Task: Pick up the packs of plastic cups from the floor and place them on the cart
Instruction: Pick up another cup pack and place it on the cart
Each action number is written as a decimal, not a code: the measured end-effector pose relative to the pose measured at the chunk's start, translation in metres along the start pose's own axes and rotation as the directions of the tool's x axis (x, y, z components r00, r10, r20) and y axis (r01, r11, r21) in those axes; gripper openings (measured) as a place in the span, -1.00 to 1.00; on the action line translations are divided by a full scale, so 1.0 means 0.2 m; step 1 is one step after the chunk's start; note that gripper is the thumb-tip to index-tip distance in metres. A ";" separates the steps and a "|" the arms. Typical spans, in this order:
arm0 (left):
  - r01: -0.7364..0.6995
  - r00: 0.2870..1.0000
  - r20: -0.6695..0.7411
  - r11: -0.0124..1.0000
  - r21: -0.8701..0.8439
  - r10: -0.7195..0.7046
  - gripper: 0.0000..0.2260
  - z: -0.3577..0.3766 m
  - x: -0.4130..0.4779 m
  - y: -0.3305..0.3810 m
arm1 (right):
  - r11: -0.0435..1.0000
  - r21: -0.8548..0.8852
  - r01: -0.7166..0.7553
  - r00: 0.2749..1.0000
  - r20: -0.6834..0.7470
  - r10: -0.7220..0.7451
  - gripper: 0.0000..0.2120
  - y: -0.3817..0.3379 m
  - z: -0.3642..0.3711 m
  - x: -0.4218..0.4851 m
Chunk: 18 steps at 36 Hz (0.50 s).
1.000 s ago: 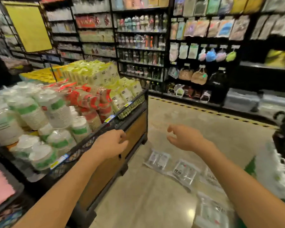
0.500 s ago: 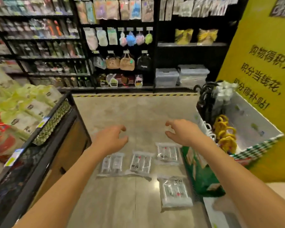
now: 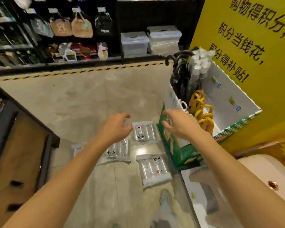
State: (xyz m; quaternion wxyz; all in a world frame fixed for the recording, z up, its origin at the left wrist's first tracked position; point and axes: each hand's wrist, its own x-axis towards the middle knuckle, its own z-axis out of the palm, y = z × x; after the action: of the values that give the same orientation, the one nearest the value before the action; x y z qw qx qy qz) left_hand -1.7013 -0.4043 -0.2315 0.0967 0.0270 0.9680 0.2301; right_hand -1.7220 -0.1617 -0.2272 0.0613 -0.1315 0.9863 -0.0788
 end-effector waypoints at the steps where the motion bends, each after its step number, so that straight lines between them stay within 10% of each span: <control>1: 0.012 1.000 0.001 1.000 -0.022 -0.012 -0.62 0.06 0.05 0.01 | 1.000 0.016 0.004 1.000 0.014 -0.005 -0.58 0.05 0.05 0.05; 18: 0.322 0.947 0.094 0.882 -0.343 -0.309 -0.44 1.63 0.69 -0.42 | 0.906 0.402 -0.130 0.982 0.181 0.061 -0.51 0.74 1.61 0.62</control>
State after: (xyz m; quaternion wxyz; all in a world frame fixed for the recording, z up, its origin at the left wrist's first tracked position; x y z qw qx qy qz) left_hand -1.7732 -0.3222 -0.5782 0.1537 -0.1444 0.9001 0.3812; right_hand -1.8315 -0.0981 -0.5803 0.1725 -0.0732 0.9442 -0.2707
